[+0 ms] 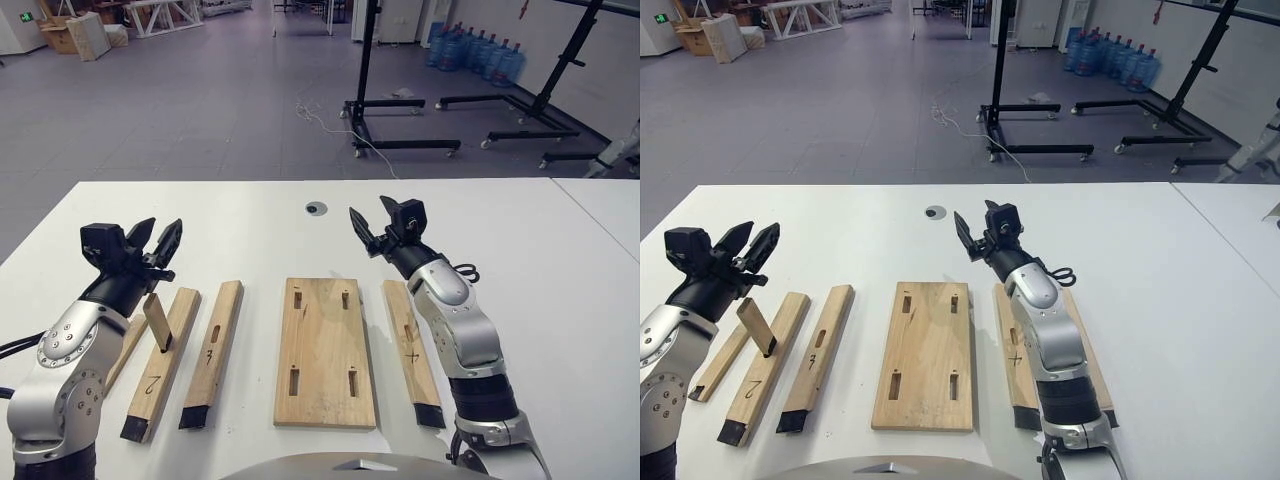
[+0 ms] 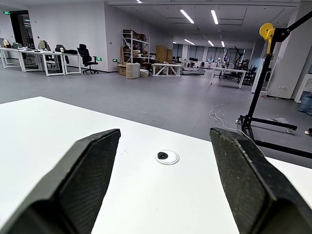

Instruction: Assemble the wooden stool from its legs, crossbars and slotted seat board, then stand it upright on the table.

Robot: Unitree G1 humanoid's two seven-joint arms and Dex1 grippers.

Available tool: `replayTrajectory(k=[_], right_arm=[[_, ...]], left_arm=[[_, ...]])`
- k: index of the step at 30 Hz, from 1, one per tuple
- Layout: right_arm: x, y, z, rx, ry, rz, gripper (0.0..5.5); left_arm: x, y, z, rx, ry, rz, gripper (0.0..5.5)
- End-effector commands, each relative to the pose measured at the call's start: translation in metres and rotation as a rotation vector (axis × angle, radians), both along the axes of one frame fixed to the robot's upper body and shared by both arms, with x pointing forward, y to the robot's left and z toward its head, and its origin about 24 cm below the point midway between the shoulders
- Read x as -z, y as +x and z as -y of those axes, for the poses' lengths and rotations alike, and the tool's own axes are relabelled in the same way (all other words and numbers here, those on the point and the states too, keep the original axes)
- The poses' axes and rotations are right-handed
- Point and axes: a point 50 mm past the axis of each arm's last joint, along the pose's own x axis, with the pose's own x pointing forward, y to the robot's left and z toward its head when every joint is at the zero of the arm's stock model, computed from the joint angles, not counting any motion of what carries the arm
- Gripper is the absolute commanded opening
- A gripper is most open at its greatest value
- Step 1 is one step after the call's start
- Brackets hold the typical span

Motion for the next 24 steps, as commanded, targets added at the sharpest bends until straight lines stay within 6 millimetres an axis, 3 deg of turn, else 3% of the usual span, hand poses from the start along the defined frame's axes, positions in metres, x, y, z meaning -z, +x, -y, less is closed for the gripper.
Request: replayTrajectory(k=[1,8,11,19,21,24], right_arm=[[-0.002,-0.001,-0.001,0.005,0.005,0.011,3.35],[0.000,-0.001,-0.004,-0.016,0.004,-0.001,3.35],[0.000,-0.003,-0.008,-0.036,0.003,-0.009,3.35],[-0.003,-0.001,-0.010,-0.047,0.013,-0.008,3.35],[-0.004,-0.001,-0.010,-0.045,0.013,-0.005,3.35],[-0.004,-0.001,-0.008,-0.037,0.014,-0.002,3.35]], left_arm=[[-0.010,0.000,0.003,0.021,-0.002,0.027,2.36],[0.072,-0.029,-0.012,-0.043,0.029,-0.276,2.36],[0.092,-0.037,-0.017,-0.066,0.033,-0.333,2.36],[0.093,-0.032,-0.012,-0.061,0.023,-0.303,2.36],[0.087,-0.030,-0.010,-0.055,0.015,-0.274,2.36],[0.059,-0.022,-0.007,-0.050,-0.017,-0.156,2.36]])
